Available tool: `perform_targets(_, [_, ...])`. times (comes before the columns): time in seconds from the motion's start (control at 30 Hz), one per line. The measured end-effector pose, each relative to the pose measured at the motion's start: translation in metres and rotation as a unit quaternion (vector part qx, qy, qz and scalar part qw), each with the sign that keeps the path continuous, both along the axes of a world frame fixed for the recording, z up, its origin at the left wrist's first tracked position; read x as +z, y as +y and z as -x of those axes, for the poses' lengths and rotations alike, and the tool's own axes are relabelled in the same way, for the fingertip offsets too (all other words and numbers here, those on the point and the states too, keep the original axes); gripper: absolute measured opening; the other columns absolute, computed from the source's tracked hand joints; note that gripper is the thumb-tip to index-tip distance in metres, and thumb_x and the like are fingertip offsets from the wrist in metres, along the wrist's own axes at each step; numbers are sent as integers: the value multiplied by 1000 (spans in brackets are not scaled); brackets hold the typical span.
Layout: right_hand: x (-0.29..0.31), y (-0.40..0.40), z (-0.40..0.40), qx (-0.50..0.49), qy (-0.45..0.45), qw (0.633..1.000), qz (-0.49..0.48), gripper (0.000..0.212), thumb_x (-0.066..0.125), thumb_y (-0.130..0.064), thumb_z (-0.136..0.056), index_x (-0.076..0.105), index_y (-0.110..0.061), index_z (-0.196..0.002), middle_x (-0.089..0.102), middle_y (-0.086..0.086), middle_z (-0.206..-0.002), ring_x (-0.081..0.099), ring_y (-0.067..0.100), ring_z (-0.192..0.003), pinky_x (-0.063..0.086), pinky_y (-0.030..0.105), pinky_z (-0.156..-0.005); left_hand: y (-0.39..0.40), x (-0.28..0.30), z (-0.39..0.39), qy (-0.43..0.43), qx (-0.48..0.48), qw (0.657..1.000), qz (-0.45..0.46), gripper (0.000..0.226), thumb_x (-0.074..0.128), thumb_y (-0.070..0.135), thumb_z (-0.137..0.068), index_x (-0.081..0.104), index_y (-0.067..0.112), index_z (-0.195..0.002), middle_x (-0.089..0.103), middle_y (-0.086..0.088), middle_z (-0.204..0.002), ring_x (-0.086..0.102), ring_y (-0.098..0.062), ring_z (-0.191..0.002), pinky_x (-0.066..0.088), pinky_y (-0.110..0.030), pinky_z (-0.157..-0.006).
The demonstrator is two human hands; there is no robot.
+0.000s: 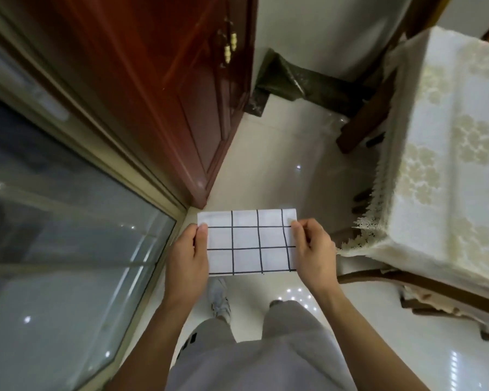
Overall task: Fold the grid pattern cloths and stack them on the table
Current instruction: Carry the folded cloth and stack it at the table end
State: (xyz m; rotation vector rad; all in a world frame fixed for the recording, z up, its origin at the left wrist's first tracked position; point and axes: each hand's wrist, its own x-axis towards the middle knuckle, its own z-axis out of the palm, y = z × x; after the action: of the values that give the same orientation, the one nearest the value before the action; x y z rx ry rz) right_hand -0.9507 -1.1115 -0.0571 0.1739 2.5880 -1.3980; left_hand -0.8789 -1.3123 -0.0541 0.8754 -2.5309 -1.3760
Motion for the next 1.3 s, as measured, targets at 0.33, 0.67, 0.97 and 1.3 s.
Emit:
perform_targets(0.33, [9,-12,51,-136,-3,991,1,28,53,-28,-102,61,-8,-84,62,7,-67,49,18,-58,39,26,-54,-30,4,111,3,-164,987,-3,40,41,35,-104,39,18,-67,35,-1,-53,30,-12,-50,29,-36,-50])
perform_targets(0.67, [-13,19,195,-175,3,984,36,26,53,-25,-102,62,-9,-82,63,4,-69,50,13,-58,38,21,-50,3,-6,277,11,-206,978,2,41,45,23,-104,36,23,-64,35,6,-54,37,-8,-51,26,-23,-48])
perform_targets(0.97, [2,97,392,-190,26,981,24,25,52,-28,-102,60,-14,-83,64,-6,-74,56,12,-72,41,23,-61,74,-2,480,13,-207,978,29,42,42,40,-101,37,20,-65,41,3,-54,38,-16,-53,37,-44,-54])
perform_targets(1.3, [6,135,530,-219,32,975,17,23,52,-27,-102,60,-16,-83,63,-8,-73,57,6,-71,42,26,-62,116,7,641,19,-259,965,22,40,46,29,-103,43,14,-66,46,2,-56,42,-15,-52,37,-40,-51])
